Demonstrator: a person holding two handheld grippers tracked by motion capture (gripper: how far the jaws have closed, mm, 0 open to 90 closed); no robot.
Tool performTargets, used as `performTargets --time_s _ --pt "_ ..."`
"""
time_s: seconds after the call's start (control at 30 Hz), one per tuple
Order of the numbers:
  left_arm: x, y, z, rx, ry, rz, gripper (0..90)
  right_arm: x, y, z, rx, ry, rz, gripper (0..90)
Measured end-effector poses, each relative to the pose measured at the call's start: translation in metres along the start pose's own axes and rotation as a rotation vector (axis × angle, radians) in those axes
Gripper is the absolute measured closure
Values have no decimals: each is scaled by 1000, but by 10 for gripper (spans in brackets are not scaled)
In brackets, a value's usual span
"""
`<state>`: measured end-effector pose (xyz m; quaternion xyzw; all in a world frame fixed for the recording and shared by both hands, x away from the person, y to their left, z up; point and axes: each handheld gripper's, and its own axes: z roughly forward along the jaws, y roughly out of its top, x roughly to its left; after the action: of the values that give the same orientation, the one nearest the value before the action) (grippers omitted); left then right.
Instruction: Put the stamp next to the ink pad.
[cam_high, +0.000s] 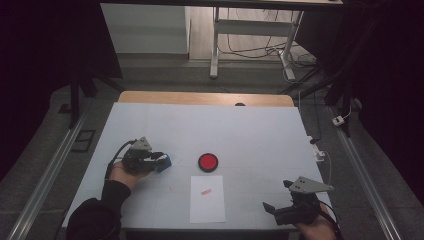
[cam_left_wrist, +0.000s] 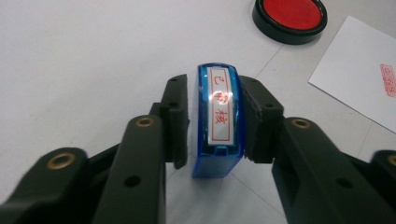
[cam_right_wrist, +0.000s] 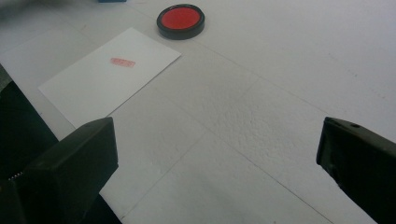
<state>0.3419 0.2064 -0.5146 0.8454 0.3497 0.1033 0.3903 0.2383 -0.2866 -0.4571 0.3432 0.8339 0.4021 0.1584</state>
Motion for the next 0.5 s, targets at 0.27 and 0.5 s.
performTargets --time_s 0.27,0.5 --pt "0 3 -3 -9 1 -30 526 0 0 0 2 2 1 0" --pt "-3 8 -7 -10 -10 -60 411 0 0 0 3 5 3 0"
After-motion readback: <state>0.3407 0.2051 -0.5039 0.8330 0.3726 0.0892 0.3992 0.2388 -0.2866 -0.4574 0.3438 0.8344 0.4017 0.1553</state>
